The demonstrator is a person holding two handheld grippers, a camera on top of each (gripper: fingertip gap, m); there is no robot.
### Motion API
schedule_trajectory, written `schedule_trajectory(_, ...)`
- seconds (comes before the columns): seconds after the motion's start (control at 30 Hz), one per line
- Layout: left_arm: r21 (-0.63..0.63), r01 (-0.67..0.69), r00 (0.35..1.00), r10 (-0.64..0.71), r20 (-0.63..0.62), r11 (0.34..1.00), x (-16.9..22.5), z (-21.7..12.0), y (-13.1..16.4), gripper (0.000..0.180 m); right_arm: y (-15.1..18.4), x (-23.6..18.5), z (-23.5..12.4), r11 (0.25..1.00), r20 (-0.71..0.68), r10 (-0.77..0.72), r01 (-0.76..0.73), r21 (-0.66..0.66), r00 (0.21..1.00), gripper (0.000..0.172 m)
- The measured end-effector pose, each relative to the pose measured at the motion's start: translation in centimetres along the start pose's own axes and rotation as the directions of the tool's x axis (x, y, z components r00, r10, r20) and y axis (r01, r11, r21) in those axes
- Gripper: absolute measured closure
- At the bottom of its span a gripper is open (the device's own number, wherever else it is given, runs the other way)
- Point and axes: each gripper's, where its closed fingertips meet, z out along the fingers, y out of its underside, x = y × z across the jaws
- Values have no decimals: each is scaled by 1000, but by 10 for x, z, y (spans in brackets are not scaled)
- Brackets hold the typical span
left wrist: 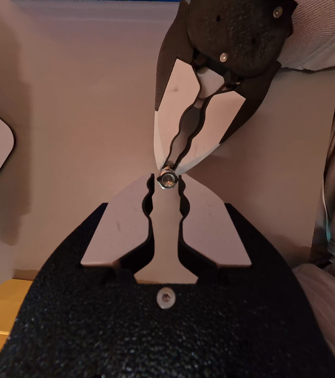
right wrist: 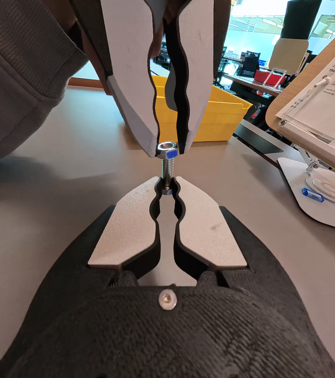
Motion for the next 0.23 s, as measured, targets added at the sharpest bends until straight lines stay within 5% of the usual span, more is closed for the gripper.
schedule_trajectory(0.03,10,0,1000,0,-7,1000,1,0,-1,160,0,-1,0,1000,7,8,-8,3,1000,163)
schedule_trajectory(0.23,35,-2,1000,2,-13,999,1,-1,-3,160,-3,-2,-1,999,27,35,-36,27,999,163)
